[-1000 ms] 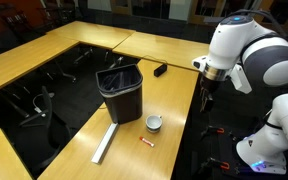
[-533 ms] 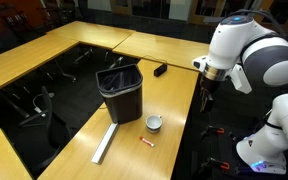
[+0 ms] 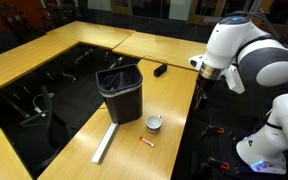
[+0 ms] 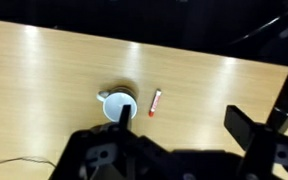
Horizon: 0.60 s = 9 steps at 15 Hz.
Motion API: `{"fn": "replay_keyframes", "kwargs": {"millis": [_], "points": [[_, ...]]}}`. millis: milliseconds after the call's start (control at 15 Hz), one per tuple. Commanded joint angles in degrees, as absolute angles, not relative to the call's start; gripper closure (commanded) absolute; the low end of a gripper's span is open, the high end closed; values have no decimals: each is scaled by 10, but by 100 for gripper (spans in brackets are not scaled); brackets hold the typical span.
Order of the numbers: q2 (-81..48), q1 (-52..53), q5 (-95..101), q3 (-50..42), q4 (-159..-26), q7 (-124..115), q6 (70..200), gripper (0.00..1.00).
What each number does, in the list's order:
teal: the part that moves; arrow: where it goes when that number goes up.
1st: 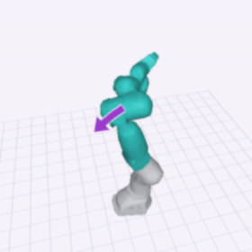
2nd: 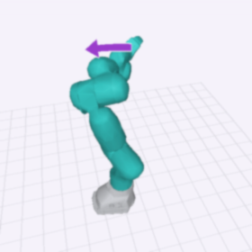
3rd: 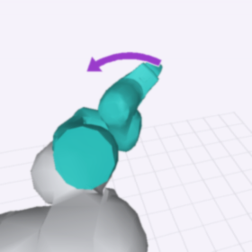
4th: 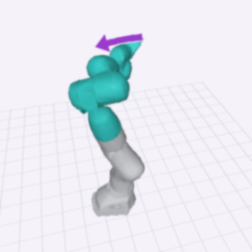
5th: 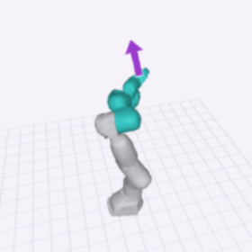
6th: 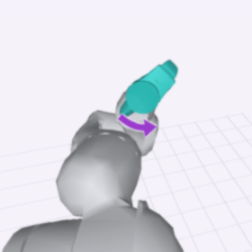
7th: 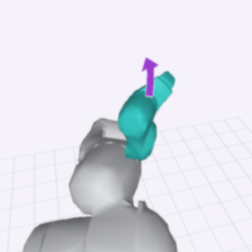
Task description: Put the red marker inside the white and green mug
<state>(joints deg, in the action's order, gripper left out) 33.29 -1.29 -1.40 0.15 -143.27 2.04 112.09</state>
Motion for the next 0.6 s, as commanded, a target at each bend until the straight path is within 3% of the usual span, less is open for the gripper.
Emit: {"fn": "replay_keyframes", "kwargs": {"millis": [0, 533], "points": [[252, -13, -14, -18, -1416, 35, 1195, 0], [5, -16, -26, -16, -1382, -44, 1364, 0]]}}
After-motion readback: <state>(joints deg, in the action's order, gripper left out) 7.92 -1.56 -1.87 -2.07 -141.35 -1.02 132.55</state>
